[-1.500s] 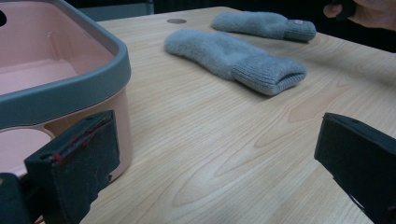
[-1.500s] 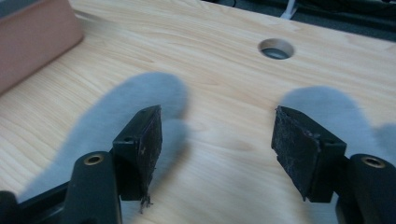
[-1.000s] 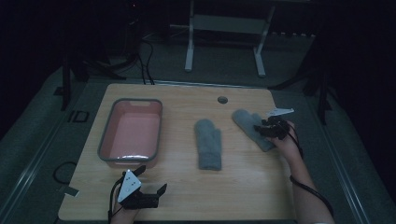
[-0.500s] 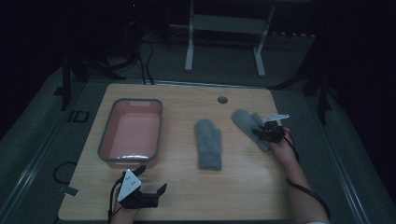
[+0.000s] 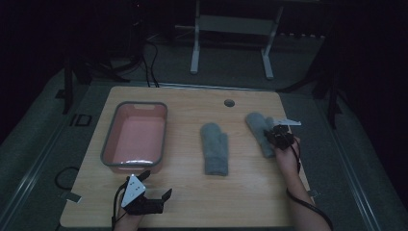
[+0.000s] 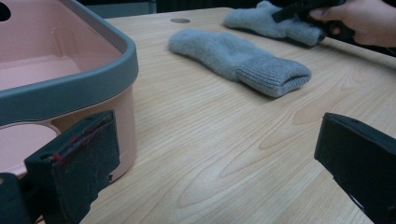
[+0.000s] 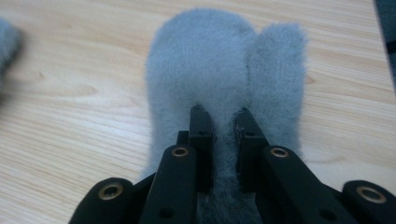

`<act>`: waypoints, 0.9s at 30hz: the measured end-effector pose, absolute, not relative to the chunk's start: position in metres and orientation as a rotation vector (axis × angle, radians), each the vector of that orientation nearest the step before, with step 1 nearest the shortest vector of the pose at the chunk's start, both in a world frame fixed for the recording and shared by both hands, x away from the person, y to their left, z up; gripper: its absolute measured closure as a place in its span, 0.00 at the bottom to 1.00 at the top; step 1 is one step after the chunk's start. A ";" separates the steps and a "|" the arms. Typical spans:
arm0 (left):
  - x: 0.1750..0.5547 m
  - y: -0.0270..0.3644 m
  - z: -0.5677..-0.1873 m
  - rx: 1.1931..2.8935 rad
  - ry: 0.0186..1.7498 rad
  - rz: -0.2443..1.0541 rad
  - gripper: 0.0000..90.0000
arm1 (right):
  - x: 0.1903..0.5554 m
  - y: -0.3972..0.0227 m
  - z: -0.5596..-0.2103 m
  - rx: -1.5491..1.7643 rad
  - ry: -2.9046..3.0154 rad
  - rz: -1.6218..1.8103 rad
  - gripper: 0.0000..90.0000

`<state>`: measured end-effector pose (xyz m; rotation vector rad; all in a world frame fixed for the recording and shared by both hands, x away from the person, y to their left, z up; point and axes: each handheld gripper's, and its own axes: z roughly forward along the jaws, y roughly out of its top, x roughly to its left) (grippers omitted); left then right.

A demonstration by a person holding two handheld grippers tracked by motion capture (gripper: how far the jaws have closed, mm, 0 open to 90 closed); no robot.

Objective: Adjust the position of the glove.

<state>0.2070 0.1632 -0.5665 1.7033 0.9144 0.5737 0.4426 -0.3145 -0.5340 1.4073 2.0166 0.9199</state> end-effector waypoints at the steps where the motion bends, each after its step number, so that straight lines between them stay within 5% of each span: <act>1: 0.207 0.163 -0.566 1.704 0.913 0.574 0.01 | 0.435 -0.314 -0.530 1.427 1.977 0.946 0.90; 16: 0.206 0.161 -0.566 1.703 0.910 0.577 0.01 | 0.382 -0.310 -0.498 1.583 1.679 0.910 0.90; 27: 0.206 0.161 -0.565 1.704 0.901 0.576 0.01 | 0.360 -0.309 -0.540 1.742 1.711 0.866 0.89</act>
